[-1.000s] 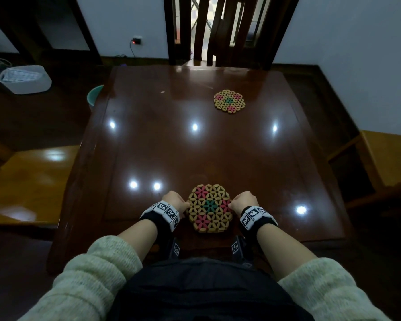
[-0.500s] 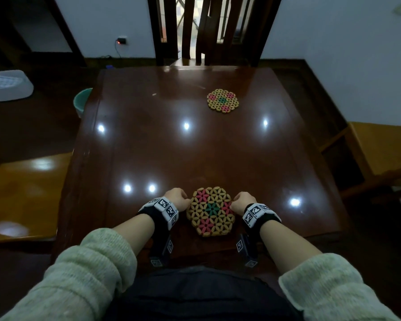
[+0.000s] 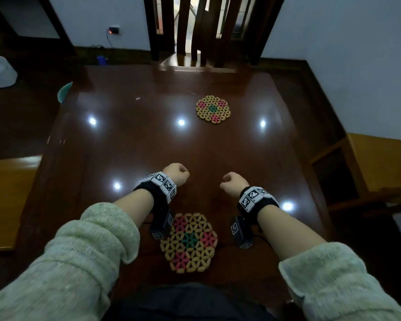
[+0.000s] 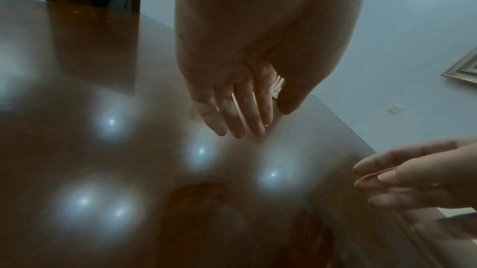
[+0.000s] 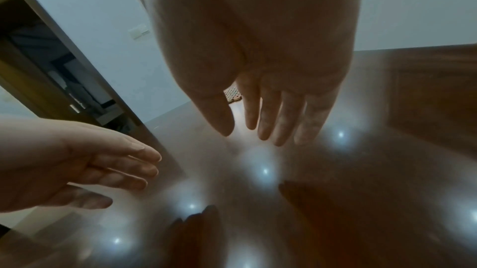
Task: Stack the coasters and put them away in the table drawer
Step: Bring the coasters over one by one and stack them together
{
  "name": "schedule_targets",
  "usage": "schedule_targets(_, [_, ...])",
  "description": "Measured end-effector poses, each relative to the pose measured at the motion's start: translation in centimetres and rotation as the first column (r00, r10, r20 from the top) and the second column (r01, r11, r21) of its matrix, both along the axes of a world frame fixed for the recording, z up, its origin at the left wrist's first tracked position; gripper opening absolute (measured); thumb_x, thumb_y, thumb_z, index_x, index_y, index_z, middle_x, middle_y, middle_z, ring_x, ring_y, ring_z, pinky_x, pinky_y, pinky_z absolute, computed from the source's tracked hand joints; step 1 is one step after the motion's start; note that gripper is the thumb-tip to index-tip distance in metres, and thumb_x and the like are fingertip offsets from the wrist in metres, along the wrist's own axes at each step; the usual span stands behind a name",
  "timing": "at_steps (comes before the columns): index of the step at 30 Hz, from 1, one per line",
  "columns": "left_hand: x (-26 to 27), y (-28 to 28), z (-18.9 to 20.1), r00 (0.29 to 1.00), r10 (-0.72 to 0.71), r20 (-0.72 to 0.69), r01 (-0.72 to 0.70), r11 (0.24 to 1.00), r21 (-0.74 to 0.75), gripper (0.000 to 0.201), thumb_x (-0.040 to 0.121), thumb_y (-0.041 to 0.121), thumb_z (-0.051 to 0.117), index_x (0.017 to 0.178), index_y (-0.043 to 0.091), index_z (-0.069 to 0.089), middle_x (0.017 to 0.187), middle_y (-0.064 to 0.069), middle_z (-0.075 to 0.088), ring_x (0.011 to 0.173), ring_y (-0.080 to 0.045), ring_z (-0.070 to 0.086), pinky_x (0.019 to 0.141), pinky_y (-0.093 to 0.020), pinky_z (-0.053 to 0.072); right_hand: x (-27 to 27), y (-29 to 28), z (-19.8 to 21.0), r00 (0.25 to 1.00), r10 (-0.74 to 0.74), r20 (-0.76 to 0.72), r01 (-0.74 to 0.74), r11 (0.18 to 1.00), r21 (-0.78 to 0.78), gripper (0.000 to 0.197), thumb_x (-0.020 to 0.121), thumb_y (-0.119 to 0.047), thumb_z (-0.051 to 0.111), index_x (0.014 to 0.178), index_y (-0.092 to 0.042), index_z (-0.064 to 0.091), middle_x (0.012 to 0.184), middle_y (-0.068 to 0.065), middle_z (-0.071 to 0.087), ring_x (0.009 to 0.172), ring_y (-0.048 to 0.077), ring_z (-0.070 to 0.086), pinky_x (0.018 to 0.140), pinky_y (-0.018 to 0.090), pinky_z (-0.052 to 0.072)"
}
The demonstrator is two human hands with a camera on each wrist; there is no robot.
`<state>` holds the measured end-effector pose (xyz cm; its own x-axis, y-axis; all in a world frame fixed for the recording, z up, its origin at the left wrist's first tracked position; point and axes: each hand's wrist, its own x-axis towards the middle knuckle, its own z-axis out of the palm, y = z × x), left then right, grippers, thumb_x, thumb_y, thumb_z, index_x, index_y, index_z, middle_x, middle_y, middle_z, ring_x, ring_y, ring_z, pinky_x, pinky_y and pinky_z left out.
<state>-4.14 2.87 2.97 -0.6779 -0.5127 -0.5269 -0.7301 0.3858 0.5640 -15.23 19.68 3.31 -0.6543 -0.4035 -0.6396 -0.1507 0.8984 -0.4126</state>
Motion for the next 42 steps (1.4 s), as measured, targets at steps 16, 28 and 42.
schedule_targets(16, [-11.1,-7.2,-3.9,0.980,0.192,-0.060,-0.196,0.979,-0.061,0.028,0.092,0.022,0.048,0.113,0.020,0.065,0.122,-0.003,0.064,0.116,-0.021,0.057,0.090,-0.026,0.041,-15.4,-13.3,-4.0,0.964,0.219,-0.153,-0.233,0.969,-0.079,0.062,0.092,-0.024,0.054,0.149,-0.016,0.033,0.156,0.007,0.033,0.143,0.028,0.030,0.117,0.038,0.030])
schedule_targets(28, [-13.1,-5.8,-6.3,0.895,0.400,-0.199,-0.390,0.916,0.089,0.024,0.090,0.026,0.056,0.112,0.021,0.064,0.102,0.005,0.064,0.100,-0.012,0.058,0.082,-0.022,0.039,-15.3,-14.3,-6.9,0.892,0.198,-0.406,-0.246,0.967,-0.068,0.060,0.087,-0.019,0.051,0.146,-0.020,0.037,0.147,0.004,0.039,0.140,0.023,0.029,0.116,0.038,0.024])
schedule_targets(42, [-12.6,-2.6,-4.8,0.911,0.408,0.057,-0.410,0.911,0.034,0.079,0.083,0.038,0.063,0.148,0.016,0.025,0.152,-0.012,0.028,0.138,-0.033,0.031,0.112,-0.045,0.031,-7.8,-6.2,-5.9,0.931,0.321,-0.173,-0.346,0.927,-0.146,0.042,0.086,-0.011,0.044,0.105,-0.033,0.075,0.125,-0.001,0.063,0.126,0.022,0.041,0.108,0.038,0.035])
